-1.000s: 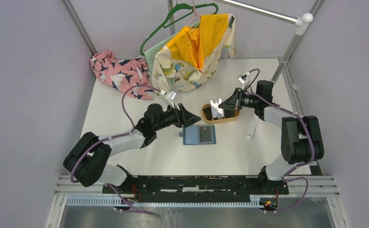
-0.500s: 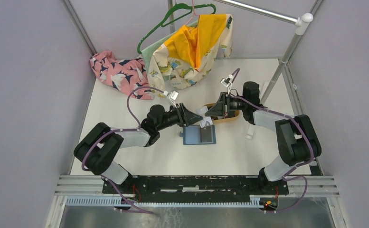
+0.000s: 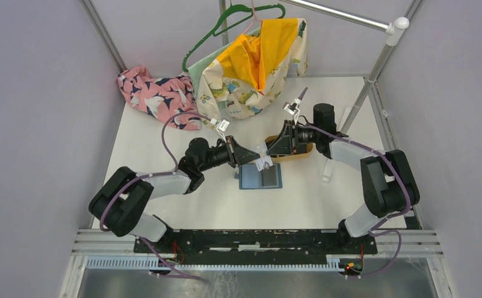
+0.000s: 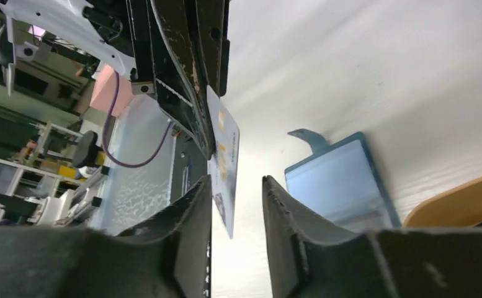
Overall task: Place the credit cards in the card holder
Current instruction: Pick up the credit card from the storage box, then insert the credit card into the card holder.
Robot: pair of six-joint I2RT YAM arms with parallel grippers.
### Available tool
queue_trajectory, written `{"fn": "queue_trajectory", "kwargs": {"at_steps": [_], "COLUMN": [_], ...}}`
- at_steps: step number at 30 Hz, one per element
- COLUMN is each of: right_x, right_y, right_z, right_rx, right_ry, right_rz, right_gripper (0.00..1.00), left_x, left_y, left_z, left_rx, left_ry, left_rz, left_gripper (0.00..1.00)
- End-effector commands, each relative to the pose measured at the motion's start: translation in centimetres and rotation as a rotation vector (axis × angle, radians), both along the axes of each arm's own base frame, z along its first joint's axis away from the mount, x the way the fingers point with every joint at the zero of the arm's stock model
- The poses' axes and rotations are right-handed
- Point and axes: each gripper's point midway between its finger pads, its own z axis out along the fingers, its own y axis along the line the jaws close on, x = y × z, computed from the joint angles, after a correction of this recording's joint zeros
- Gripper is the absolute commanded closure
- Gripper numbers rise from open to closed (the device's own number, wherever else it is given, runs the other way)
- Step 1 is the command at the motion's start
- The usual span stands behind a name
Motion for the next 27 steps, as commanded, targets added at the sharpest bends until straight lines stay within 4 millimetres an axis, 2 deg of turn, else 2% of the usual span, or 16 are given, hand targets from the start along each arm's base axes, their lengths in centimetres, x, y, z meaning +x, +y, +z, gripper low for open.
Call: {"fn": "queue_trajectory", "kwargs": {"at_steps": [1,6,10,13,16,21,27], "right_x": [0.7,-0.1,-3.2,-5.0,-5.6,-5.9,-6.4], "right_y": [-0.7,-2.5,-3.7,-4.3,-4.2,-3.8,-3.4], "right_z": [1.5,0.6,-2.0,-4.2,-5.8,-7.9,-9.7], "right_rx": [-0.092,-0.222,-0.232,-0.226,-0.252,-0.318,-0.362], "right_ry": [-0.381,-0.780,-1.074,-1.229,-1.233,-1.225,-1.208], "right_rz": [0.072,0.156,0.287,0.382,0.431,0.507,0.574], "right_gripper": [0.55,0.53,0.53,0.48,0.48,0.53,0.58], "left_x": [-1.5,-3.2,-3.8,-3.6,-3.3,-2.8,-2.2], "left_y": [1.1,2.2,2.5,2.4,2.2,2.1,2.6], "left_z": [0.6,-1.3,-2.5,-3.2,-3.8,-5.1,-6.8], "left_rx": [0.060,0.146,0.164,0.169,0.171,0.192,0.242], "left_ry": [-0.110,-0.070,-0.028,-0.001,0.025,0.058,0.088], "left_rz": [-0.064,-0.099,-0.107,-0.102,-0.102,-0.084,-0.040], "left_gripper": [0.98,0.98,0.98,0.98,0.98,0.98,0.98]}}
